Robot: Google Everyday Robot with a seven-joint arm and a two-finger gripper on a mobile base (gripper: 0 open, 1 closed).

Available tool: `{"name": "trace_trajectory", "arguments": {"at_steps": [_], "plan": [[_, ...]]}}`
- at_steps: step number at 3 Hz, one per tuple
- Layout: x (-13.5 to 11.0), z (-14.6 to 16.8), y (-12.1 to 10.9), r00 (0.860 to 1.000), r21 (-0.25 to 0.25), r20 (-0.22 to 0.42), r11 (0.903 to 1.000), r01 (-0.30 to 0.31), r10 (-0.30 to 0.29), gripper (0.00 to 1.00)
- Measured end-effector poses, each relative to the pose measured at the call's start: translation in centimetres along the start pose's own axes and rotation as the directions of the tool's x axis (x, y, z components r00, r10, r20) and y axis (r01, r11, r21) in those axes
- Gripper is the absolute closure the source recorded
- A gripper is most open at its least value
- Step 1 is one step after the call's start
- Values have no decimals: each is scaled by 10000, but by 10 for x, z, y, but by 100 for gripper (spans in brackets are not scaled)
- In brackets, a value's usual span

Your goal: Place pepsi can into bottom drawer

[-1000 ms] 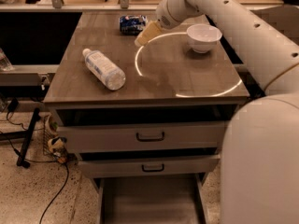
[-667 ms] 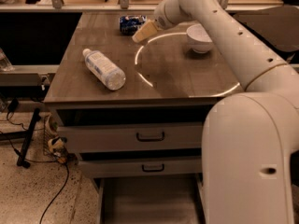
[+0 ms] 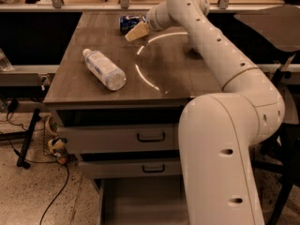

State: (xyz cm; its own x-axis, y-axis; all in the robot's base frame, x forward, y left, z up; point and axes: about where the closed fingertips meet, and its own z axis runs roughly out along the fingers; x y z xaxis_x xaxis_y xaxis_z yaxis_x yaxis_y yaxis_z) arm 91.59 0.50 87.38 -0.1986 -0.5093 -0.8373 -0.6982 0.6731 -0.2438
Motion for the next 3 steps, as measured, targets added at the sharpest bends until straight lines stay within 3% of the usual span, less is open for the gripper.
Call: {"name": "trace_trajectory", "arguments": {"at_steps": [2,3], "plan": [[0,43,4,9981,-205,326,9984,-518,524,4],[-1,52,6,9969,-315,488,9977,-596,611,26]]}}
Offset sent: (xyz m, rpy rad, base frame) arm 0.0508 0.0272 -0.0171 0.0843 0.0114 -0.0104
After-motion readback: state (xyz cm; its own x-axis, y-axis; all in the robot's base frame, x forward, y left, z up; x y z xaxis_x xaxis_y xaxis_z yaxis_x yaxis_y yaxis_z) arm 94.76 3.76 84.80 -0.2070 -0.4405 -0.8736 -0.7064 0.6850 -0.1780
